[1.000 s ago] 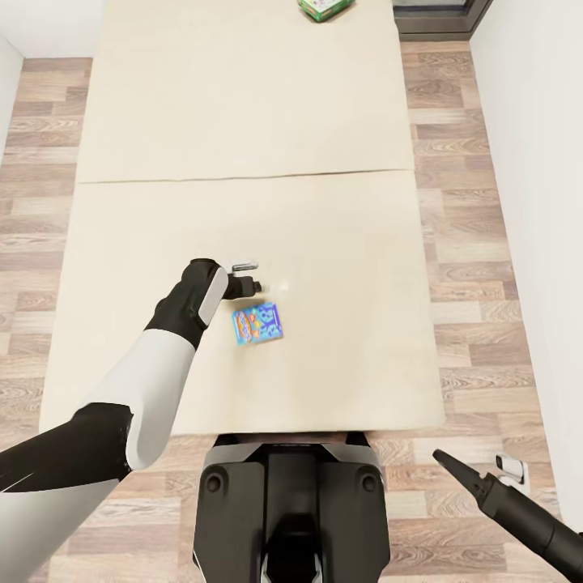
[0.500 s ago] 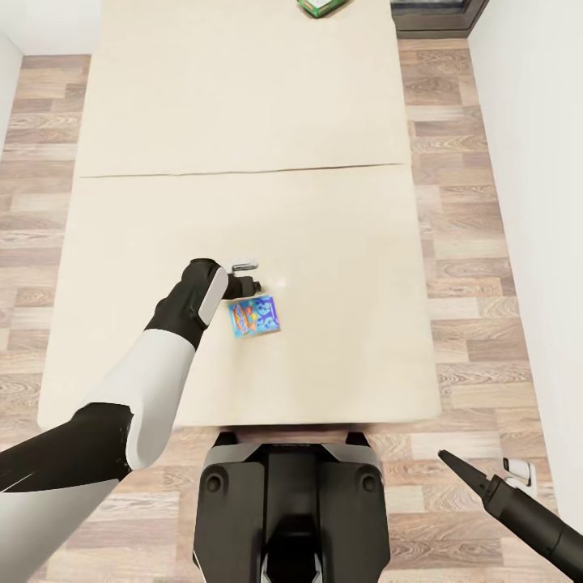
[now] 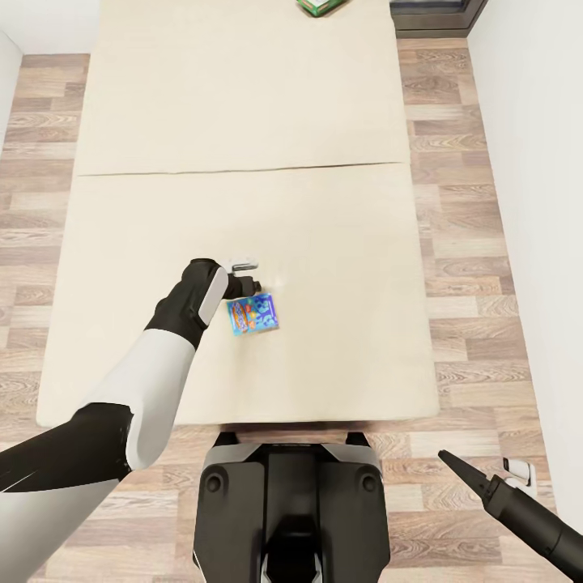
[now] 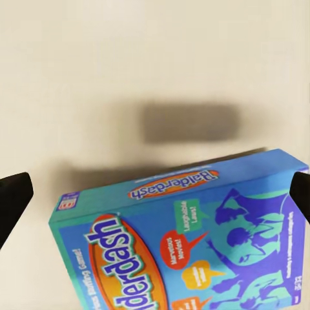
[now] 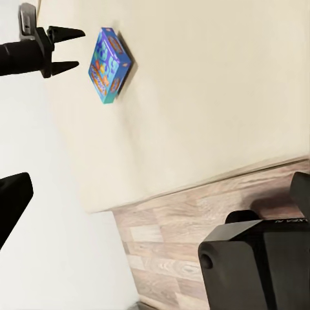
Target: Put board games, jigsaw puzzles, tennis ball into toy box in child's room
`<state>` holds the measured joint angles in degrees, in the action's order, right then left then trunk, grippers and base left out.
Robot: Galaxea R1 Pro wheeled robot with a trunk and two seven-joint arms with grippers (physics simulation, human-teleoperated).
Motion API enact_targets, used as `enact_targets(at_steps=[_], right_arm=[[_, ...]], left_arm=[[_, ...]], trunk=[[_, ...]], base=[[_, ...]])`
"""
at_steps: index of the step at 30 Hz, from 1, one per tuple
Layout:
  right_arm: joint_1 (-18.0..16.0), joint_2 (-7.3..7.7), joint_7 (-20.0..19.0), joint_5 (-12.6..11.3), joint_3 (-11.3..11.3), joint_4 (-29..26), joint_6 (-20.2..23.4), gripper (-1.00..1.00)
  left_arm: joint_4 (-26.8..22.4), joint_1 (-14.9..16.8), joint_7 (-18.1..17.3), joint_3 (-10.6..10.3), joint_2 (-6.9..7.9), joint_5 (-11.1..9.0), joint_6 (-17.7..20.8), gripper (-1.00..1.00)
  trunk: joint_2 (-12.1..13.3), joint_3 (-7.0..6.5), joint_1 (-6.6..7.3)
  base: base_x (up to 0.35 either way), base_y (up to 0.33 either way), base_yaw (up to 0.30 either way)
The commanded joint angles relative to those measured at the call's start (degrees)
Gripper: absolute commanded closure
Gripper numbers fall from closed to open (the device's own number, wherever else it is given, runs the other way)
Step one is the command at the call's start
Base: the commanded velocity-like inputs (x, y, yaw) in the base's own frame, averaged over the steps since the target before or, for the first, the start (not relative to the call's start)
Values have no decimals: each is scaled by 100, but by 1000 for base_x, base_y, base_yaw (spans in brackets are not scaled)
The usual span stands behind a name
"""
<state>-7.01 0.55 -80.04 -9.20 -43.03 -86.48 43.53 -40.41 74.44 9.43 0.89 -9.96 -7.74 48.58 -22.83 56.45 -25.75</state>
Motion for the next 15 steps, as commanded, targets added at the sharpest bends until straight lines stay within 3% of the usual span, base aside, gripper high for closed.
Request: enact_targets(at_steps=[1,15], right_arm=[[-2,0,-13,-12,-4,-1,52,-100],[-1,-2,-12,-12,0,-1,43,-100]], left_arm=[[-6,3,50,9,-3,-61,20,-100],[-176,15,45,8,-3,-61,-28,-100]], trunk=[[-9,6,-3],[-9,6,-3]], base=[[-2,-1,0],[0,0,0]])
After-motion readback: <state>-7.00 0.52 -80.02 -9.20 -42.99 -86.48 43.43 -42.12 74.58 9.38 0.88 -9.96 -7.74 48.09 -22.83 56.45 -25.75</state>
